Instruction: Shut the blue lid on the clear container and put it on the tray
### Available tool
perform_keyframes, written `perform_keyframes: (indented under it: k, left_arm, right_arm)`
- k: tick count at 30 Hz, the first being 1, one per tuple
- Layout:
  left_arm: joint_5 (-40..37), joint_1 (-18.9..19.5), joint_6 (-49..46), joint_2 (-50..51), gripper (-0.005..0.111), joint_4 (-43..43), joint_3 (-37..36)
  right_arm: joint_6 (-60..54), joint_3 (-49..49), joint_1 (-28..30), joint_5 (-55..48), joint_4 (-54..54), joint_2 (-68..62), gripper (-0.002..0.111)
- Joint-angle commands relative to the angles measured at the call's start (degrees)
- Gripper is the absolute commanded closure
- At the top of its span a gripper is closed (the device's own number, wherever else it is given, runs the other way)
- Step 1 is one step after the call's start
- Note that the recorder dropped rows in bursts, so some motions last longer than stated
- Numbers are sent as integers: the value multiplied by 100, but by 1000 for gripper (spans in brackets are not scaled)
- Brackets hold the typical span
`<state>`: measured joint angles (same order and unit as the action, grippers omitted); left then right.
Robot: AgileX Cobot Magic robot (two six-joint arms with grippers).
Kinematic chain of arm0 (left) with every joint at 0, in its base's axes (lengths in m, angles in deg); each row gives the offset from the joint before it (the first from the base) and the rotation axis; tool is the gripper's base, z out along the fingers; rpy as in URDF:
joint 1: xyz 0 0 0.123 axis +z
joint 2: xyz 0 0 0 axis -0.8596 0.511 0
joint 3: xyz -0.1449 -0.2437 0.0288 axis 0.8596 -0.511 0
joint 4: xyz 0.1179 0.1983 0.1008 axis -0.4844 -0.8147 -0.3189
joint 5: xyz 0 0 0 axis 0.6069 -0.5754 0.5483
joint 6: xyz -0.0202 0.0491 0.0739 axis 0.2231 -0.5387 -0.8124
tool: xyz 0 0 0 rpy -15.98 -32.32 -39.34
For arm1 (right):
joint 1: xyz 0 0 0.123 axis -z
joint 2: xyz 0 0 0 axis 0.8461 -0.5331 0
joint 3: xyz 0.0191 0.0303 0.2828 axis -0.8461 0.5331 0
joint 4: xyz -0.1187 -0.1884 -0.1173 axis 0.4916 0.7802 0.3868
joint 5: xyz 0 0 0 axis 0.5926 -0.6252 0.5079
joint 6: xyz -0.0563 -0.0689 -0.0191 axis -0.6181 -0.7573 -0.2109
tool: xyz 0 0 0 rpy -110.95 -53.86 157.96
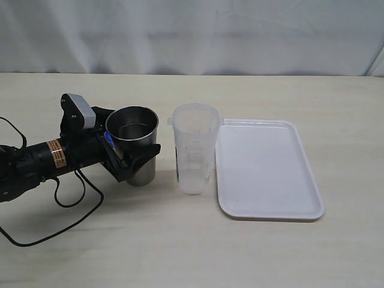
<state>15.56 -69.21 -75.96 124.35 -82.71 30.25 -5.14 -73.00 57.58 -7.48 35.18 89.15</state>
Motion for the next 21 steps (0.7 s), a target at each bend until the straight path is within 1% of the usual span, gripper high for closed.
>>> perform_keyframes:
  k: [1,4,6,7,8,9,10,11,13,14,15,16,21]
  left_arm:
    - [55,-13,38,-1,2,55,24]
    - [55,-13,38,-1,3,54,24]
    - [55,-13,38,-1,15,54,24]
    - [55,-13,38,-1,29,54,24]
    - [55,-13,38,-1,38,37,24]
    - [55,-13,38,-1,52,-54,24]
    - [55,-13,38,-1,59,-115,24]
    - [55,-13,38,-1,69,-155,24]
    - [55,-13,38,-1,78,-165,24]
    - [55,-13,38,-1,85,-204,24]
    - [55,-13,38,-1,94,-282,24]
    - [55,-13,38,-1,107,-404,24]
    - [55,-13,53,-1,107,-437,24]
  right_arm:
    - [5,18,24,36,-4,27,104]
    - [5,18,24,36,-4,27,104]
    - [5,18,24,36,-4,27,104]
    - [5,18,24,36,-4,27,104]
    - [5,18,24,36,-4,27,104]
    - [5,18,24,36,-4,27,104]
    - [5,18,24,36,-4,27,104]
    - [5,18,24,36,-4,27,104]
    - [5,18,24,36,-4,27,104]
    - [5,18,24,36,-4,27,104]
    - [5,18,24,36,-4,27,104]
    - [5,18,24,36,-4,27,104]
    - [5,18,24,36,-4,27,104]
